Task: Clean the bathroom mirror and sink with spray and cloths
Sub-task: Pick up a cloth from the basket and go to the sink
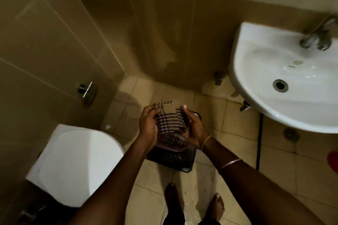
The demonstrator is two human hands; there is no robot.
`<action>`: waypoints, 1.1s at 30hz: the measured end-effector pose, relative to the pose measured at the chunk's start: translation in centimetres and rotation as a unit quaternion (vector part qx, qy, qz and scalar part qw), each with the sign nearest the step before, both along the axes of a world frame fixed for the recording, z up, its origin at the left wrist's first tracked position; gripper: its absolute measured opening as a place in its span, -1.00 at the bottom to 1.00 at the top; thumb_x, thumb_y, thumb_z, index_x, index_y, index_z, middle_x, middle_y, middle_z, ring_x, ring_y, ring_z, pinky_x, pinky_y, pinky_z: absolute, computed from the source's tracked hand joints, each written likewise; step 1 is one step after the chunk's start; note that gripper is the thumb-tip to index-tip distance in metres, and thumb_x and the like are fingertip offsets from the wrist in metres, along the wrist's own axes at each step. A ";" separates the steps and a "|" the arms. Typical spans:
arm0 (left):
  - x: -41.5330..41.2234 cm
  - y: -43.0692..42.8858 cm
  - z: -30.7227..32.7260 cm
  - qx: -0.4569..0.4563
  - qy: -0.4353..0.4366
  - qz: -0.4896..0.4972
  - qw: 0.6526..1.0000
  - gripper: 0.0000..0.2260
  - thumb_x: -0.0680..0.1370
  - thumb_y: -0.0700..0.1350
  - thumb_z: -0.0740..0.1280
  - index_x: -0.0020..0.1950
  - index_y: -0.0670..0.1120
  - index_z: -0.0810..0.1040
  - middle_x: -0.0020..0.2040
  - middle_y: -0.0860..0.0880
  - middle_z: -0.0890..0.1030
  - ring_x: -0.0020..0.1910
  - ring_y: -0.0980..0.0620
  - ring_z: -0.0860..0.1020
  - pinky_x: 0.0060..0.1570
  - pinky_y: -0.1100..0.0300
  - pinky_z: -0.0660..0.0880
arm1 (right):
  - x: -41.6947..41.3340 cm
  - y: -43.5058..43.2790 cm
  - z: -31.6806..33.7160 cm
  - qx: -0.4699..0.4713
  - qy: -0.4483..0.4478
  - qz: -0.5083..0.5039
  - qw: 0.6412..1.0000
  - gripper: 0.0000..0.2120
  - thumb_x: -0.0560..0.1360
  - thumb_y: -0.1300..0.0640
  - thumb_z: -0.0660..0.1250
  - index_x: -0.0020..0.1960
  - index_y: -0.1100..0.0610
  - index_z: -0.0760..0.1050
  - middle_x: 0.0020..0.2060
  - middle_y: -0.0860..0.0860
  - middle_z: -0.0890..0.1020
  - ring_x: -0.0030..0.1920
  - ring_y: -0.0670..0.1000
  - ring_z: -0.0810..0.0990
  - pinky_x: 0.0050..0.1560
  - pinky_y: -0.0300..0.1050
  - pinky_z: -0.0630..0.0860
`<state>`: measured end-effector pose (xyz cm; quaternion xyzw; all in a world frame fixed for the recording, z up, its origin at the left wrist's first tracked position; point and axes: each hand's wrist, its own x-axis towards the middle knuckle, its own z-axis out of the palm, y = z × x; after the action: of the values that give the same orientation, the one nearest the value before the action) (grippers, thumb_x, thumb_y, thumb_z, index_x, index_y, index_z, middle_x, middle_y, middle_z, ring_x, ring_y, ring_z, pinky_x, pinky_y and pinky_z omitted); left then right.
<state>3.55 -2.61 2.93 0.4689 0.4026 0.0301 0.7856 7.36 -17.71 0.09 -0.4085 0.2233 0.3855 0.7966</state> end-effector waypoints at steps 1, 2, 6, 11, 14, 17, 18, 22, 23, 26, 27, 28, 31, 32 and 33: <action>0.1 -0.5 1.0 0.001 -0.005 -0.012 1.000 -0.87 0.60 -0.30 0.24 0.05 -0.13 0.54 -0.07 -0.17 0.64 -0.14 -0.11 0.63 -0.14 0.03 0.59 | -0.1 -1.0 1.3 -0.003 -0.013 -0.001 1.000 -0.46 0.50 -0.03 0.48 0.35 0.28 0.56 0.23 0.25 0.64 0.14 0.20 0.68 0.14 0.10 0.65; 0.2 -1.0 2.2 0.006 -0.008 -0.030 1.000 -0.88 0.61 -0.30 0.24 0.04 -0.12 0.54 -0.09 -0.17 0.65 -0.17 -0.09 0.64 -0.18 0.05 0.60 | -0.1 -2.1 2.6 -0.007 -0.025 0.006 1.000 -0.50 0.49 0.03 0.47 0.31 0.30 0.57 0.17 0.25 0.66 0.07 0.18 0.70 0.04 0.05 0.68; 0.2 -3.7 6.8 0.019 -0.006 -0.119 0.993 -0.88 0.63 -0.23 0.28 0.13 -0.07 0.54 -0.05 -0.16 0.70 -0.18 -0.05 0.70 -0.21 0.01 0.67 | -0.4 -6.1 6.7 -0.031 -0.097 0.026 0.994 -0.76 0.50 0.27 0.45 0.16 0.26 0.65 0.10 0.25 0.69 0.04 0.18 0.71 -0.01 0.00 0.68; 0.2 -8.9 12.3 0.001 -0.023 -0.208 0.978 -0.74 0.63 -0.26 0.28 0.32 -0.09 0.50 0.12 -0.16 0.71 0.02 -0.13 0.71 -0.04 -0.08 0.67 | -0.7 -11.9 12.3 -0.108 -0.176 -0.013 0.978 -0.76 0.43 0.38 0.49 0.09 0.27 0.65 0.09 0.29 0.69 0.08 0.27 0.70 0.12 0.11 0.65; 0.9 -12.4 15.5 0.020 -0.044 -0.236 0.971 -0.72 0.63 -0.32 0.26 0.32 -0.14 0.50 0.12 -0.14 0.71 0.00 -0.11 0.70 -0.07 -0.02 0.66 | -0.9 -15.5 15.7 -0.127 -0.210 -0.027 0.969 -0.71 0.43 0.42 0.47 0.14 0.31 0.62 0.06 0.24 0.72 0.05 0.24 0.71 0.09 0.12 0.67; 1.7 -16.5 18.4 0.029 -0.057 -0.246 0.967 -0.72 0.63 -0.34 0.25 0.32 -0.16 0.50 0.12 -0.15 0.69 -0.03 -0.10 0.69 -0.08 0.02 0.65 | -0.2 -19.2 18.8 -0.165 -0.243 -0.052 0.955 -0.45 0.25 0.32 0.62 0.22 0.35 0.58 0.11 0.29 0.70 0.15 0.36 0.66 0.19 0.25 0.62; 1.9 -17.6 19.0 0.027 -0.058 -0.245 0.968 -0.72 0.63 -0.34 0.24 0.33 -0.18 0.51 0.14 -0.18 0.68 0.00 -0.14 0.68 -0.04 0.00 0.64 | 0.1 -20.1 19.8 -0.182 -0.255 -0.063 0.948 -0.39 0.20 0.27 0.65 0.21 0.33 0.59 0.10 0.27 0.70 0.15 0.36 0.67 0.21 0.28 0.60; 3.4 -23.1 21.7 0.031 -0.077 -0.253 0.964 -0.73 0.64 -0.29 0.23 0.33 -0.21 0.54 0.17 -0.26 0.67 0.02 -0.19 0.67 -0.05 0.01 0.66 | 1.6 -24.4 23.6 -0.218 -0.308 -0.091 0.922 -0.45 0.22 0.24 0.61 0.19 0.30 0.61 0.05 0.26 0.72 0.09 0.33 0.70 0.18 0.33 0.61; 4.0 -24.1 22.2 0.028 -0.082 -0.250 0.964 -0.72 0.64 -0.30 0.23 0.33 -0.22 0.54 0.14 -0.26 0.68 -0.02 -0.19 0.68 -0.10 0.02 0.66 | 1.9 -25.2 24.5 -0.216 -0.313 -0.100 0.920 -0.49 0.27 0.28 0.59 0.20 0.30 0.60 0.05 0.27 0.72 0.08 0.34 0.70 0.16 0.35 0.61; 6.0 -27.5 24.4 0.012 -0.093 -0.228 0.969 -0.77 0.62 -0.34 0.23 0.20 -0.18 0.58 -0.05 -0.19 0.70 -0.15 -0.14 0.67 -0.23 0.10 0.63 | 2.9 -28.4 26.7 -0.194 -0.302 -0.122 0.925 -0.61 0.40 0.43 0.49 0.22 0.32 0.58 0.06 0.29 0.71 0.09 0.37 0.69 0.10 0.32 0.64; 6.5 -28.4 25.2 0.010 -0.093 -0.221 0.971 -0.78 0.62 -0.34 0.22 0.17 -0.14 0.58 -0.09 -0.16 0.69 -0.17 -0.11 0.65 -0.25 0.11 0.61 | 3.2 -29.4 27.4 -0.188 -0.296 -0.123 0.928 -0.63 0.43 0.45 0.46 0.22 0.32 0.58 0.06 0.29 0.71 0.08 0.38 0.69 0.07 0.28 0.66; 6.9 -29.1 25.9 0.006 -0.097 -0.218 0.971 -0.77 0.62 -0.33 0.22 0.17 -0.12 0.58 -0.09 -0.14 0.69 -0.17 -0.09 0.64 -0.24 0.11 0.59 | 3.6 -30.2 28.0 -0.181 -0.292 -0.124 0.931 -0.65 0.44 0.45 0.44 0.21 0.33 0.58 0.06 0.30 0.71 0.08 0.37 0.69 0.03 0.23 0.67; 8.3 -31.1 27.5 0.009 -0.115 -0.231 0.966 -0.73 0.62 -0.34 0.20 0.23 -0.15 0.58 -0.04 -0.15 0.70 -0.13 -0.11 0.65 -0.19 0.05 0.60 | 4.3 -32.8 30.0 -0.177 -0.281 -0.138 0.933 -0.68 0.46 0.46 0.41 0.20 0.35 0.58 0.06 0.32 0.70 0.01 0.31 0.71 -0.06 0.12 0.70; 8.8 -31.8 28.0 0.008 -0.121 -0.232 0.965 -0.73 0.62 -0.34 0.20 0.25 -0.16 0.57 -0.02 -0.16 0.71 -0.11 -0.12 0.66 -0.16 0.02 0.61 | 4.8 -33.6 30.4 -0.182 -0.280 -0.147 0.931 -0.70 0.46 0.47 0.41 0.19 0.36 0.58 0.05 0.32 0.70 -0.01 0.30 0.71 -0.05 0.14 0.70; 9.3 -32.3 28.3 0.012 -0.123 -0.237 0.964 -0.72 0.62 -0.34 0.20 0.27 -0.17 0.56 0.00 -0.17 0.71 -0.09 -0.14 0.66 -0.11 -0.01 0.60 | 5.1 -34.1 30.9 -0.189 -0.283 -0.151 0.928 -0.70 0.46 0.47 0.41 0.18 0.36 0.58 0.05 0.32 0.70 0.00 0.30 0.71 -0.02 0.16 0.69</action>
<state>12.82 -34.90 31.24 0.5528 0.1798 -0.0942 0.8082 12.42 -51.77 30.95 -0.6049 0.1163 0.0792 0.7837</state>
